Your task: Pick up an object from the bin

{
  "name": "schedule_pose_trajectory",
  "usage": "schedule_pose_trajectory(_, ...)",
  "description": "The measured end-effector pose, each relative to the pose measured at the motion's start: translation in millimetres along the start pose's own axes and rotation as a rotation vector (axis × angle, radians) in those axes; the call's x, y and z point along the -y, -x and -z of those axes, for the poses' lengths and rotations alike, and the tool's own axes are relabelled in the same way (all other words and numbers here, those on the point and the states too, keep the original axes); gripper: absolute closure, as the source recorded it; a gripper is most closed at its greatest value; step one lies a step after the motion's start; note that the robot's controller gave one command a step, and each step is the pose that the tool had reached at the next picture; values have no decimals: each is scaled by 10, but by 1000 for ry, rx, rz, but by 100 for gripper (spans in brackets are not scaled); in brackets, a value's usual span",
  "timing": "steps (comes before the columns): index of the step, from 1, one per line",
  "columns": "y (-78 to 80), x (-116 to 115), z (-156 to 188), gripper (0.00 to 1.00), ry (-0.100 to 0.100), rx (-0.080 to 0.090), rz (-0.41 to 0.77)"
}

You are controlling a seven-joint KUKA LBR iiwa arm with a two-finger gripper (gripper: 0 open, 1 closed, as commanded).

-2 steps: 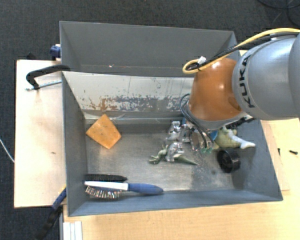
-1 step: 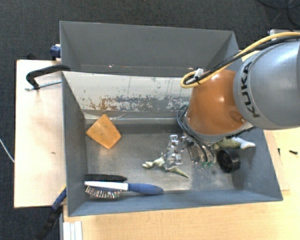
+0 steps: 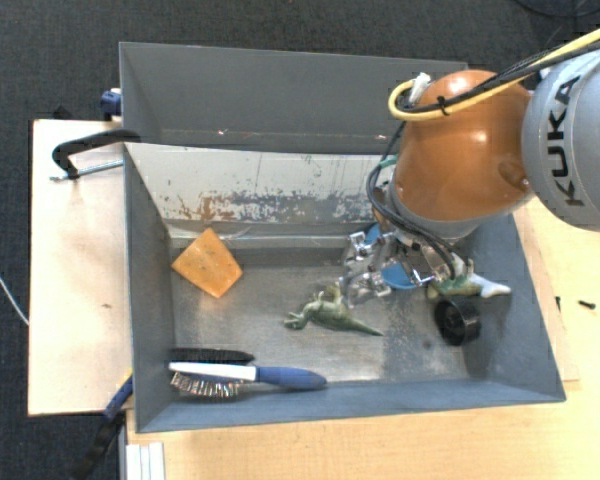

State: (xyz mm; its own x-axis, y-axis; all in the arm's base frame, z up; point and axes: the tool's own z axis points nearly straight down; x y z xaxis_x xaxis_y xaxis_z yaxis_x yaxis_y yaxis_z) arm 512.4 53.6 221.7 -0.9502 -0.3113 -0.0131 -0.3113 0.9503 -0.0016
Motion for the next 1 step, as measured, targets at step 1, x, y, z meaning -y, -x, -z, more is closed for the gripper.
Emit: schedule_pose_trajectory(1,-13,0,-31,0,2,-7,-2)
